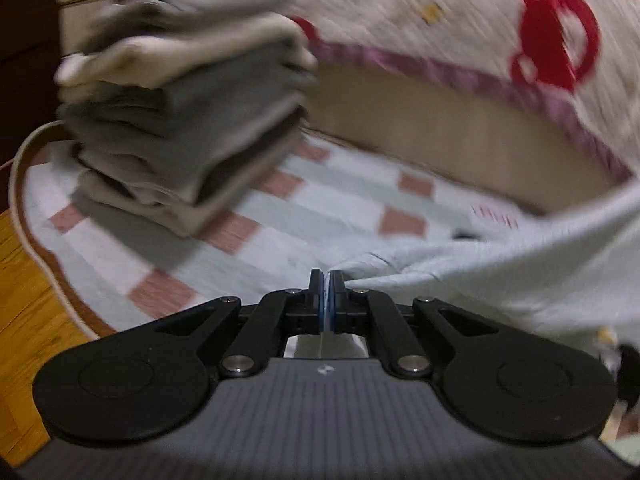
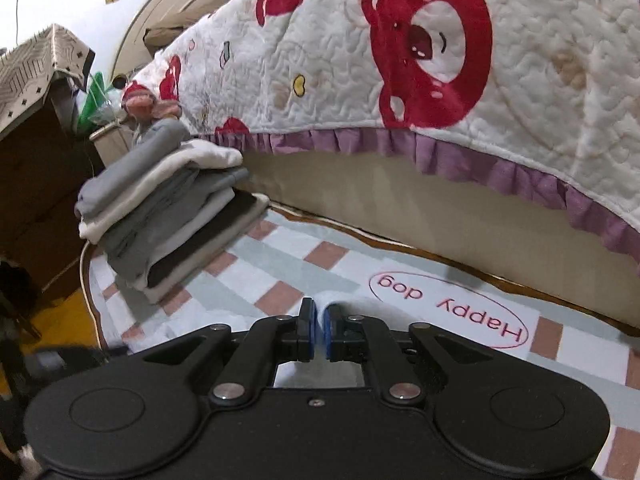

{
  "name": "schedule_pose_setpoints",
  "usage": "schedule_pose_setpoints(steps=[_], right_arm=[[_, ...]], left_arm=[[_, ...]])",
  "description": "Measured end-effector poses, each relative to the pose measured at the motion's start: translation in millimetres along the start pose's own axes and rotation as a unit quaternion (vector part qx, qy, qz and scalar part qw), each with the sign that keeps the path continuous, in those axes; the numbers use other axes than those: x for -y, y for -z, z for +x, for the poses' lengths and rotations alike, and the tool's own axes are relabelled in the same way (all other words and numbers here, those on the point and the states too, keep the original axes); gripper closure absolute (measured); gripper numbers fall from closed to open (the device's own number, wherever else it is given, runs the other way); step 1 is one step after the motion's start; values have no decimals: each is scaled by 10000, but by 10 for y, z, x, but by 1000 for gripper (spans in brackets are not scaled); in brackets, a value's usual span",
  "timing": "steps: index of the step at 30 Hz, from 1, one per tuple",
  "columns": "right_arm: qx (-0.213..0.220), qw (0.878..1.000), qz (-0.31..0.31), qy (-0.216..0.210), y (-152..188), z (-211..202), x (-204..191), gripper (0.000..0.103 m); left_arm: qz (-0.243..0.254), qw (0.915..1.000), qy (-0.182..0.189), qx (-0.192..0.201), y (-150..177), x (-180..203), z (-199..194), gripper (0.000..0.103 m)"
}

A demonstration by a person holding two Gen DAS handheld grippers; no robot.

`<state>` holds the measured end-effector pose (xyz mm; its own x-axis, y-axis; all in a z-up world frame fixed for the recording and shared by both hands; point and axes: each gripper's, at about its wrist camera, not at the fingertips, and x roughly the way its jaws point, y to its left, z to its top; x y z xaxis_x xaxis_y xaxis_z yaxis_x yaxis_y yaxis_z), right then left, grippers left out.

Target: Fold clothes

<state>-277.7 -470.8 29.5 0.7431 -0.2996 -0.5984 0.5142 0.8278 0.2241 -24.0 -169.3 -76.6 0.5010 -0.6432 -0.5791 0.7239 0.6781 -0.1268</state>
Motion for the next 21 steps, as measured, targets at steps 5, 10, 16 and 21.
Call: schedule_pose_setpoints(steps=[5,10,16,21], right_arm=[[-564,9959,-249,657,176,26,-68,71],[-1116,9860,-399,1176,547,-248,-471,67],[-1287,9804,-1430,423,779,-590,-1323,57],[-1119,9809,-1590,-8,510,-659,-1835,53]], left_arm=[[-249,9992,-128,302,-124,-100,3,101],[-321,9977,-306,507,-296,-99,54,101],[-322,9897,-548,1279,-410,-102,-250,103],[-459,9909,-441,1183,-462,-261,-349,103]])
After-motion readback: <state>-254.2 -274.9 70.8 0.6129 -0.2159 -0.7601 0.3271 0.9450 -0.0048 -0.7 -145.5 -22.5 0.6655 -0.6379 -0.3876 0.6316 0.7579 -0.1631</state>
